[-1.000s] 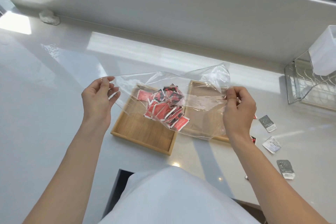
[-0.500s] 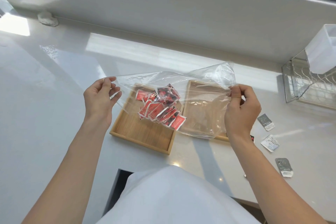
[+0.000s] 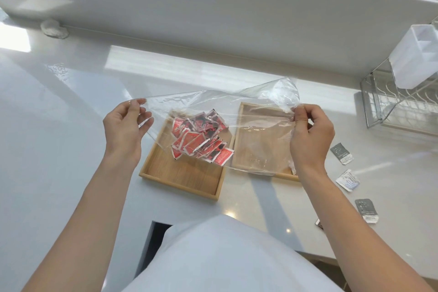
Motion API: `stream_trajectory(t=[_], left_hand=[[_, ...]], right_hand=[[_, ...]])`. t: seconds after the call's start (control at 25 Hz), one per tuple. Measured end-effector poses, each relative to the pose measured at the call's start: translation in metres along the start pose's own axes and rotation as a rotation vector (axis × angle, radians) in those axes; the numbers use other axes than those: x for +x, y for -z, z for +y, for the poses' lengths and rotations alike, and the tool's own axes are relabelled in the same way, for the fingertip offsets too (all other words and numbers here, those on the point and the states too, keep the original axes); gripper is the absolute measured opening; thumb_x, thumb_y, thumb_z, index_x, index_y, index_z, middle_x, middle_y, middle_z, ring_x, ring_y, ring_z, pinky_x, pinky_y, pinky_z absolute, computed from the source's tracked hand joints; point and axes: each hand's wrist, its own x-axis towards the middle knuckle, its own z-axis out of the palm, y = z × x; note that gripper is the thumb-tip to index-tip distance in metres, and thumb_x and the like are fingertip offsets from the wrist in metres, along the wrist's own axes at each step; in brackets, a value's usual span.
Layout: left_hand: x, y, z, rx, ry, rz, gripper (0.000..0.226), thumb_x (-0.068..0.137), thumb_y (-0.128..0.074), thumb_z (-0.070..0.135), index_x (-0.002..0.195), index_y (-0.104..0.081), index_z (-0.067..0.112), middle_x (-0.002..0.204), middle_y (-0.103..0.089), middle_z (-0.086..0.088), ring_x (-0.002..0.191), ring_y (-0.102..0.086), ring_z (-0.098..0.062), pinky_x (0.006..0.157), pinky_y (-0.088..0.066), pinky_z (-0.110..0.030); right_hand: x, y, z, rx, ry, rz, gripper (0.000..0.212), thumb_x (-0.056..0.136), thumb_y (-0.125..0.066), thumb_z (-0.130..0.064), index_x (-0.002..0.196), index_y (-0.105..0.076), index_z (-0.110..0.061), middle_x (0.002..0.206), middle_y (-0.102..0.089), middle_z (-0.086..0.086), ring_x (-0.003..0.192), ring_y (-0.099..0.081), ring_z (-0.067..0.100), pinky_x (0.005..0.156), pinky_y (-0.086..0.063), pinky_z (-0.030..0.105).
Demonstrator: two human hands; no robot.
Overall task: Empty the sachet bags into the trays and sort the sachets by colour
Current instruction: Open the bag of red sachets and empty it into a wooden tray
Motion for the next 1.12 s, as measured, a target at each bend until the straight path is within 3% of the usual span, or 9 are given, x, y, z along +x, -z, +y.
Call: stream_trajectory(t=[0.16, 0.32, 0.48, 0.64, 0.96, 1.12], left_hand=[[-0.001, -0.005, 0.000, -0.002, 0.005, -0.020, 0.022, 0.103, -0.048, 0.019, 0.094, -0.067, 0.014, 0.075, -0.055, 0.003, 0.070, -0.060, -0.008, 0.082, -0.056, -0.026], [-0.003, -0.011, 0.003, 0.003, -0.008, -0.037, 0.022, 0.103, -0.047, 0.019, 0.094, -0.067, 0.015, 0.076, -0.054, 0.002, 0.071, -0.060, -0.008, 0.083, -0.057, -0.027], [-0.006, -0.015, 0.005, 0.010, -0.015, -0.051, 0.022, 0.103, -0.047, 0.020, 0.093, -0.066, 0.016, 0.076, -0.054, 0.002, 0.070, -0.060, -0.007, 0.082, -0.056, -0.025], [-0.007, -0.016, 0.007, 0.000, -0.020, -0.061, 0.023, 0.104, -0.047, 0.019, 0.093, -0.067, 0.017, 0.075, -0.055, 0.003, 0.070, -0.060, -0.008, 0.082, -0.057, -0.026], [-0.011, -0.017, 0.006, -0.009, -0.018, -0.069, 0.022, 0.103, -0.047, 0.020, 0.096, -0.068, 0.017, 0.075, -0.054, 0.003, 0.070, -0.059, -0.008, 0.078, -0.055, -0.022], [-0.012, -0.018, 0.005, 0.005, -0.003, -0.065, 0.022, 0.103, -0.047, 0.020, 0.096, -0.068, 0.017, 0.076, -0.055, 0.003, 0.070, -0.059, -0.009, 0.076, -0.054, -0.023]], right_hand=[[-0.001, 0.005, 0.001, 0.010, 0.000, 0.070, 0.018, 0.101, -0.051, -0.022, 0.088, -0.062, -0.018, 0.075, -0.060, -0.016, 0.067, -0.054, -0.004, 0.068, -0.046, 0.027], [0.003, 0.011, 0.002, 0.004, -0.016, 0.074, 0.018, 0.101, -0.050, -0.021, 0.087, -0.061, -0.018, 0.073, -0.059, -0.015, 0.067, -0.054, -0.004, 0.067, -0.044, 0.025], [0.003, 0.016, 0.004, -0.008, -0.027, 0.077, 0.018, 0.101, -0.051, -0.022, 0.088, -0.062, -0.018, 0.073, -0.060, -0.014, 0.070, -0.056, 0.003, 0.070, -0.048, 0.032], [0.006, 0.019, -0.002, 0.008, -0.011, 0.089, 0.018, 0.102, -0.050, -0.022, 0.089, -0.062, -0.018, 0.072, -0.060, -0.015, 0.068, -0.055, -0.003, 0.066, -0.045, 0.023], [0.008, 0.028, -0.002, -0.003, 0.011, 0.059, 0.018, 0.102, -0.050, -0.022, 0.091, -0.062, -0.017, 0.075, -0.061, -0.014, 0.071, -0.057, -0.003, 0.067, -0.045, 0.020], [0.009, 0.035, -0.005, -0.031, 0.014, 0.028, 0.017, 0.101, -0.051, -0.022, 0.089, -0.062, -0.019, 0.073, -0.061, -0.013, 0.066, -0.054, -0.002, 0.060, -0.041, 0.019]])
